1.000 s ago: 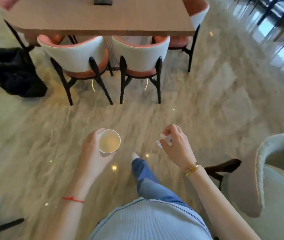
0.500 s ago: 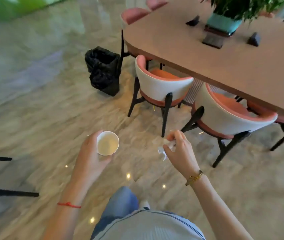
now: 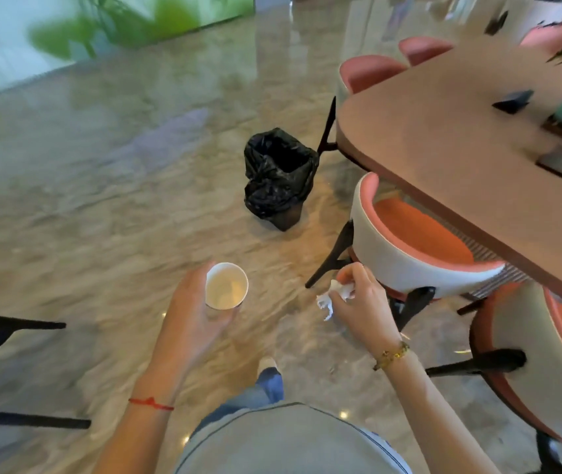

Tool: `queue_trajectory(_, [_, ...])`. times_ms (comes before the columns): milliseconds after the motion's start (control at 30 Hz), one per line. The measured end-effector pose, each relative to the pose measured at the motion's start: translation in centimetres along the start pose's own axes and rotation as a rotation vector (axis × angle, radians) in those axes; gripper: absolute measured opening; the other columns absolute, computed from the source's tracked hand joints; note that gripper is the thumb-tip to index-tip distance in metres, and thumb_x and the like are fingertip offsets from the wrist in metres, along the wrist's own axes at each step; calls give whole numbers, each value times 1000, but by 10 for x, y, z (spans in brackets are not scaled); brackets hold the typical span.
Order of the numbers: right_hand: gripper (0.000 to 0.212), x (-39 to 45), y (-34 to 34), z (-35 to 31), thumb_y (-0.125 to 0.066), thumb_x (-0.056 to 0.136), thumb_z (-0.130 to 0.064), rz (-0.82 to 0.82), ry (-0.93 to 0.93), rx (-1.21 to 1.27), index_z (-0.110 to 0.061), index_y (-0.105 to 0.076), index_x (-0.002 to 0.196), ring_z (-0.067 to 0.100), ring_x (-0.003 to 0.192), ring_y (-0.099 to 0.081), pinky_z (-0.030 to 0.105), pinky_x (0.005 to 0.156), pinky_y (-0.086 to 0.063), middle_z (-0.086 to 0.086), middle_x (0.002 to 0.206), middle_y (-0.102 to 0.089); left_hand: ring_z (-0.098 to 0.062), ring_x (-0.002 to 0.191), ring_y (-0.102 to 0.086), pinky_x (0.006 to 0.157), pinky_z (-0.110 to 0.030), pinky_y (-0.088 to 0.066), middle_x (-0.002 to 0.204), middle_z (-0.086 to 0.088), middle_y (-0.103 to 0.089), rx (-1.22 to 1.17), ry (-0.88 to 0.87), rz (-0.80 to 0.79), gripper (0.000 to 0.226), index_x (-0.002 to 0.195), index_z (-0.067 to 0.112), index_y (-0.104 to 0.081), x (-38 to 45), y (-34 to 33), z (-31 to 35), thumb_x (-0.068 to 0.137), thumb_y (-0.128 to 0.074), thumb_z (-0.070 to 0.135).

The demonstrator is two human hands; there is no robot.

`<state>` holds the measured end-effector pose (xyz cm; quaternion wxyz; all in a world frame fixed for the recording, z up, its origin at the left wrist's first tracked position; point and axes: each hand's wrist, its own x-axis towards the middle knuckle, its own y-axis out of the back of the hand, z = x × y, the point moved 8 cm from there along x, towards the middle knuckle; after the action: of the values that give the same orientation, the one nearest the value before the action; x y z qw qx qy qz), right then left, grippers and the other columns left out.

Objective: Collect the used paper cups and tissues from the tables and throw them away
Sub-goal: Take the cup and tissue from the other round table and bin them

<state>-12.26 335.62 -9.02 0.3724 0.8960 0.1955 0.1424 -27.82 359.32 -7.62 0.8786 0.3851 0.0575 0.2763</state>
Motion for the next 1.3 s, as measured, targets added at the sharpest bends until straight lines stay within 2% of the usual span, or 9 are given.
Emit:
queue_trajectory(167, [21,119,-15,-9,-66,82,-17,-2,15,14,-21,-46,88,4,79,-51,16,67,-40,-6,90,-51,-21,116,-51,88,-20,-32,124,1,-53,14,-42,-31,74,132,19,-49,119,-5,2,68,-85,21])
queue_trajectory(300, [19,199,-26,-1,-67,81,-15,-11,-30,22,-17,-50,91,10,81,-51,21,73,-39,-3,92,-53,-20,117,-50,89,-17,-31,129,-2,-53,27,-45,-50,76,135,16,-47,204,-17,4,70,-85,26])
queue_trajectory(467, [18,301,-46,18,-66,81,-12,-44,-57,36,-12,-51,90,15,79,-52,25,71,-42,0,91,-54,-19,121,-46,91,-19,-31,133,-1,-49,22,-33,-75,79,139,19,-42,312,-48,-7,72,-82,28])
queue_trajectory(567, [17,371,-56,32,-65,80,-10,-55,-41,38,-13,-50,88,12,77,-51,15,67,-38,-1,88,-53,-18,120,-46,87,-14,-27,133,0,-47,16,-17,-62,80,139,22,-41,382,-68,-14,71,-83,29])
queue_trajectory(667, [16,448,-64,47,-63,82,-11,-80,-24,39,-17,-49,87,6,77,-50,13,66,-39,-3,88,-53,-18,120,-47,89,-20,-33,133,1,-48,26,-13,-50,81,139,23,-41,456,-89,-14,71,-83,33])
queue_trajectory(767, [15,527,-71,60,-62,83,-14,-113,-21,32,-18,-48,87,9,76,-51,17,65,-39,-4,88,-52,-17,119,-48,90,-27,-40,133,3,-50,11,32,-18,79,138,25,-42,527,-106,-16,71,-82,38])
queue_trajectory(900, [14,627,-88,69,-60,84,-13,-183,-18,9,-14,-49,91,18,83,-52,27,72,-42,0,91,-53,-22,118,-50,88,-25,-39,135,-1,-49,30,51,-36,81,139,20,-40,616,-130,-25,72,-81,39])
queue_trajectory(1067, [14,727,-118,78,-59,86,-16,-238,-33,-14,-18,-46,89,15,80,-50,24,70,-37,-3,89,-50,-21,121,-49,95,-36,-46,136,1,-49,12,113,-86,83,139,26,-38,712,-158,-47,71,-80,48])
queue_trajectory(1300, [14,836,-175,104,-57,87,-17,-252,-148,-27,-16,-44,90,19,84,-48,30,73,-41,-1,93,-49,-21,124,-46,97,-31,-39,139,0,-46,12,107,-236,83,141,24,-36,844,-211,-84,73,-81,40])
